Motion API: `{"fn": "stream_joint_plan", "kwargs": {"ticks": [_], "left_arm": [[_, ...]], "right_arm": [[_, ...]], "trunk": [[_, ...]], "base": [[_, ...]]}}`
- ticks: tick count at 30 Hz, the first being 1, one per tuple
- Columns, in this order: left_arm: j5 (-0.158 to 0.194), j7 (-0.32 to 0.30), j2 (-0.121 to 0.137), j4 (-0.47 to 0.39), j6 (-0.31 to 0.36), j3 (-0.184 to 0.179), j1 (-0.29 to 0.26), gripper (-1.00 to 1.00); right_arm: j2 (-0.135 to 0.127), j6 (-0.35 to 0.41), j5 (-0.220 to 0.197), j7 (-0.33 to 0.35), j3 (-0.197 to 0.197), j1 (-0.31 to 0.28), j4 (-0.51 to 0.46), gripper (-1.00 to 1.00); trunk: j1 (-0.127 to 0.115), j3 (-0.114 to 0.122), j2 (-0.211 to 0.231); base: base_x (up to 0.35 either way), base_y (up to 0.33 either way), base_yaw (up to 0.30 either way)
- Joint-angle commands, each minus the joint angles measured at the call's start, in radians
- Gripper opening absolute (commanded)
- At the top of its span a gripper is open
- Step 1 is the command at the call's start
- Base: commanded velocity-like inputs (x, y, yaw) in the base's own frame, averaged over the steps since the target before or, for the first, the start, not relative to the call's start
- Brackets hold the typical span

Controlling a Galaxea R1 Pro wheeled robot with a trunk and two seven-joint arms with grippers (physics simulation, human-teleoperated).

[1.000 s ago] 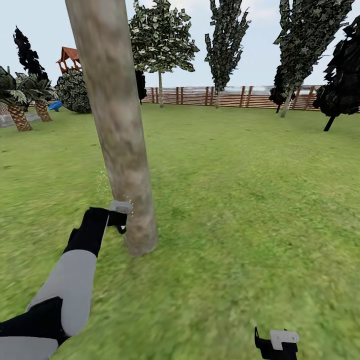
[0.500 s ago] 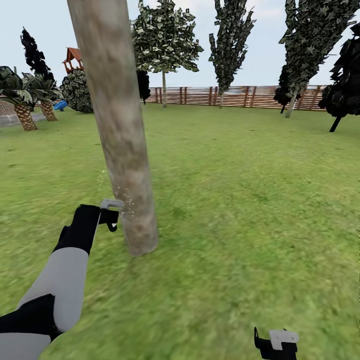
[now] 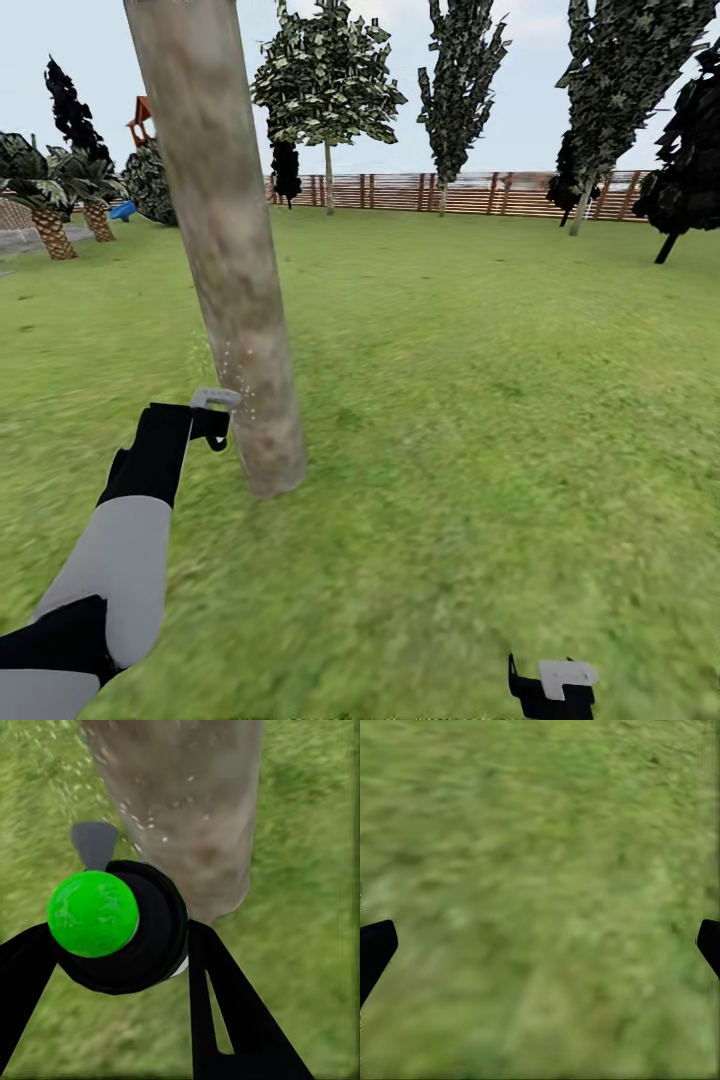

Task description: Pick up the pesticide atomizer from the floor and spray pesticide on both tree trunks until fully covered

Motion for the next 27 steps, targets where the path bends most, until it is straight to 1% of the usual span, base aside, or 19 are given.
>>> {"fn": "stream_joint_plan", "kwargs": {"ticks": [1,2,3,5,7,8,10,14,19,22,23,24,27], "left_arm": [[-0.004,0.000,-0.002,0.001,0.000,0.000,-0.003,-1.00],[-0.004,0.001,-0.004,0.007,0.006,0.000,-0.007,-1.00],[-0.002,0.002,-0.006,0.011,0.031,0.000,-0.016,-1.00],[0.000,0.001,-0.009,0.025,0.091,0.001,-0.061,-1.00],[-0.001,0.000,-0.007,0.056,0.124,0.000,-0.108,-1.00],[-0.004,0.002,-0.004,0.079,0.134,0.000,-0.137,-1.00],[-0.006,0.001,-0.001,0.087,0.140,-0.002,-0.150,-1.00],[-0.007,-0.001,0.002,0.082,0.133,-0.005,-0.142,-1.00],[-0.007,0.008,-0.004,0.083,0.127,-0.002,-0.101,-1.00],[-0.009,0.013,-0.003,0.092,0.127,-0.002,-0.094,-1.00],[-0.011,0.021,0.001,0.097,0.126,-0.002,-0.086,-1.00],[-0.009,0.026,0.003,0.099,0.124,-0.004,-0.063,-1.00],[-0.007,0.028,0.001,0.099,0.122,-0.006,-0.043,-1.00]], "right_arm": [[0.000,0.000,0.000,0.000,0.000,0.000,0.000,1.00],[0.000,0.000,0.000,0.000,0.000,0.000,0.000,1.00],[0.000,0.000,0.000,0.000,0.000,0.000,0.000,1.00],[0.000,0.000,0.000,0.000,0.000,0.000,0.000,1.00],[0.000,0.000,0.000,0.000,0.000,0.000,0.000,1.00],[0.000,0.000,0.000,0.000,0.000,0.000,0.000,1.00],[0.000,0.000,0.000,0.000,0.000,0.000,0.000,1.00],[0.000,0.000,0.000,0.000,0.000,0.000,0.000,1.00],[0.000,0.000,0.001,0.000,0.000,0.000,0.000,1.00],[0.000,0.000,0.001,0.000,0.000,0.000,0.000,1.00],[-0.001,0.000,0.001,0.000,0.000,0.000,0.000,1.00],[-0.001,0.000,0.001,0.000,0.000,0.000,0.000,1.00],[0.000,0.000,0.001,0.000,0.000,0.000,0.000,1.00]], "trunk": [[0.000,0.000,0.000],[0.000,0.000,0.000],[0.000,0.000,0.000],[0.000,0.000,0.000],[0.000,0.000,0.000],[0.000,0.000,0.000],[0.000,0.000,0.000],[0.000,0.000,0.000],[0.000,0.000,0.000],[0.000,0.000,0.000],[0.000,0.000,0.000],[0.000,0.000,0.000],[0.000,0.000,0.000]], "base": [[-0.037,-0.009,0.168],[-0.019,-0.005,0.221],[-0.008,-0.002,0.253],[-0.003,-0.001,0.267],[-0.001,0.000,0.273],[0.000,0.000,0.275],[0.000,0.000,0.262],[0.019,-0.053,0.062],[0.101,-0.231,0.003],[0.122,-0.252,0.000],[0.134,-0.253,0.000],[0.142,-0.253,0.000],[0.146,-0.253,0.000]]}}
